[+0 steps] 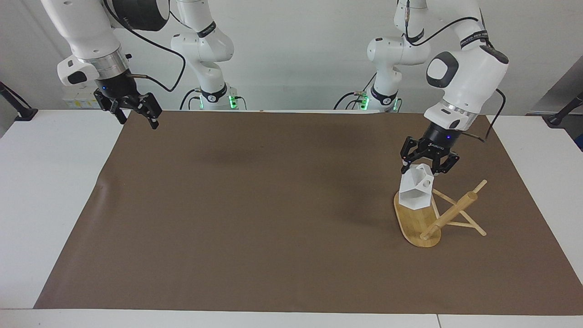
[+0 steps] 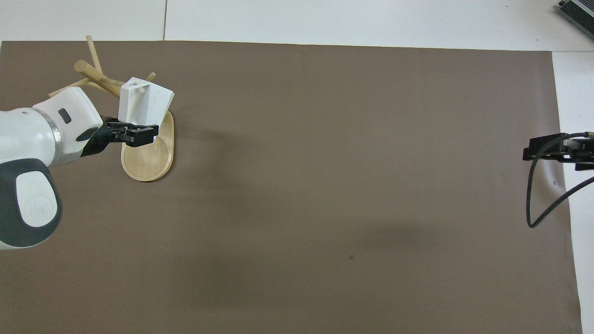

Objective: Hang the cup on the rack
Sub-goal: 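Carry the cup with the left gripper toward the mug tree peg, then lower the cup handle onto the peg with the left gripper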

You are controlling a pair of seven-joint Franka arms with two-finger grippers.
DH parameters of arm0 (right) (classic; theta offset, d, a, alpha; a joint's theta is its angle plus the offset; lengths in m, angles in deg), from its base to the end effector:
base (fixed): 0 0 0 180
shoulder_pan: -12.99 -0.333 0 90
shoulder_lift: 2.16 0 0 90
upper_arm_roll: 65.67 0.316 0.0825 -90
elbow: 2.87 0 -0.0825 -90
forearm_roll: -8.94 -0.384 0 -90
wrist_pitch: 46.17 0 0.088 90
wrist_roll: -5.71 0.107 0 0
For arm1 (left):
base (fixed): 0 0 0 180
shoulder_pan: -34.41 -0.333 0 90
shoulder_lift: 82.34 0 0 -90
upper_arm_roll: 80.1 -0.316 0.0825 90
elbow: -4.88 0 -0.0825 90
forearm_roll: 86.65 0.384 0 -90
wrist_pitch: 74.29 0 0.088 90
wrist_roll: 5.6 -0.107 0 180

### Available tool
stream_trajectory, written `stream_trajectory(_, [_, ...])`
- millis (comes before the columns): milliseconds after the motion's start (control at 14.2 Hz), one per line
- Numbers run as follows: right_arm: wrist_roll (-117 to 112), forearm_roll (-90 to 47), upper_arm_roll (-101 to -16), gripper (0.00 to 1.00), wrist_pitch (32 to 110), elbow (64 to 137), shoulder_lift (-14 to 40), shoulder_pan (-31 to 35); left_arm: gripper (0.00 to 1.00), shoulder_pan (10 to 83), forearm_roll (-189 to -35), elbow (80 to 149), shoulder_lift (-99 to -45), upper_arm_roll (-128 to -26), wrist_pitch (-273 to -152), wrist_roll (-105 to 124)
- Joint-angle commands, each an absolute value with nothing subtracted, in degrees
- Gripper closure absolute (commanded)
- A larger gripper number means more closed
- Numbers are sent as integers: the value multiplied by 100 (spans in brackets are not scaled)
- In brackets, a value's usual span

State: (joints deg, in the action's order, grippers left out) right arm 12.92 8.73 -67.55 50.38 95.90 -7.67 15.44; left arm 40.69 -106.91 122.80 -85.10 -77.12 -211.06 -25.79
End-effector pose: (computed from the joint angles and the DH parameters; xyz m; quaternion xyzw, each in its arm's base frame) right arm 0.5323 -0.0408 0.6142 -0.9945 0.1006 -0.0286 0.0041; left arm 0.5633 -0.0954 0.4974 0.9616 -0.1461 0.1972 0.1229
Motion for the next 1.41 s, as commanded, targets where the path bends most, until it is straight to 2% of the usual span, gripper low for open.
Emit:
stream_trajectory(0, [1204,982,-7085,0,4972,9609,-779,1264,100,4100,-10537,12160,-8339,-7720,-21324,-2423])
stream_trajectory(353, [668,982,-7358,0,4963,9584,-761,1246,100,4100,-10537,12090,-8208,-7720,-21421,-1993])
stream_trajectory(847, [633,956,-7341,0,4278,8863,-524,1255,100,4048,-10555,12010,-8023,-7711,-21509,-1642])
stream_trajectory(1129, [641,886,-7367,0,4322,8959,-577,1290,100,3986,-10677,11791,-7900,-7720,-21273,-1606])
stream_trajectory(1341, [642,886,-7367,0,4269,9012,-594,1307,100,3916,-11344,11790,-7856,-7720,-21237,-1606])
